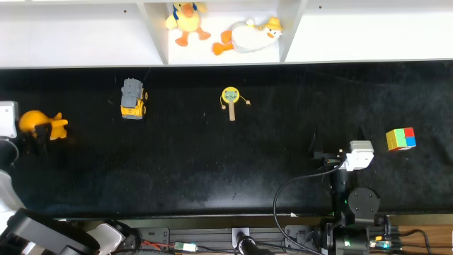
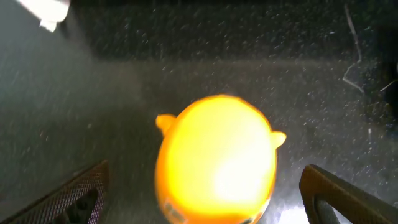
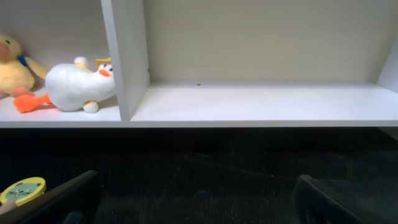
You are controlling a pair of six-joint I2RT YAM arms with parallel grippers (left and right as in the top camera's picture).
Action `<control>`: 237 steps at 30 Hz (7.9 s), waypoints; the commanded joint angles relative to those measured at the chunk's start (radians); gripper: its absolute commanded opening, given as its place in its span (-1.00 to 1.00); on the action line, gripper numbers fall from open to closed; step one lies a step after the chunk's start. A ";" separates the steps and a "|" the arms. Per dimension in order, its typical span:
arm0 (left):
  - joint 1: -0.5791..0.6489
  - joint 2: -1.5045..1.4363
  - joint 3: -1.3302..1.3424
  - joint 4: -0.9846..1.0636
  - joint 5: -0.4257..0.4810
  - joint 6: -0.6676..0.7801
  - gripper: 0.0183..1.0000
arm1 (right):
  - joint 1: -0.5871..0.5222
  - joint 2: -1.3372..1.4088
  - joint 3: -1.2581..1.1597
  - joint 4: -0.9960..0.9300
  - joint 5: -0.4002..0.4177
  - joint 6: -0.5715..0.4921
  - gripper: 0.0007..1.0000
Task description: Store Toys
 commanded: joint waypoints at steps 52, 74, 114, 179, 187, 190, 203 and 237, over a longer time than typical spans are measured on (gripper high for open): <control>-0.052 -0.215 0.012 0.153 0.171 -0.251 -0.80 | -0.002 -0.008 -0.013 0.003 -0.003 -0.003 0.99; -0.197 -0.056 0.128 0.325 0.064 -0.406 -0.75 | -0.002 -0.008 -0.013 0.003 -0.003 -0.003 0.99; -0.339 0.127 0.381 0.196 -0.070 -0.425 -0.74 | -0.002 -0.008 -0.013 0.003 -0.003 -0.003 0.99; -0.449 0.186 0.382 0.195 -0.280 -0.484 -0.67 | -0.002 -0.008 -0.013 0.003 -0.003 -0.003 0.99; -0.449 0.130 0.382 0.155 -0.294 -0.484 -0.67 | -0.002 -0.008 -0.013 0.003 -0.003 -0.003 0.99; -0.448 0.127 0.382 0.152 -0.294 -0.484 -0.68 | -0.002 -0.008 -0.013 0.004 -0.003 -0.003 0.98; -0.448 0.129 0.382 0.178 -0.294 -0.489 -0.67 | -0.002 -0.008 -0.013 0.003 -0.003 -0.003 0.99; -0.449 0.228 0.382 0.237 -0.294 -0.529 -0.66 | -0.002 -0.008 -0.013 0.004 -0.003 -0.003 0.99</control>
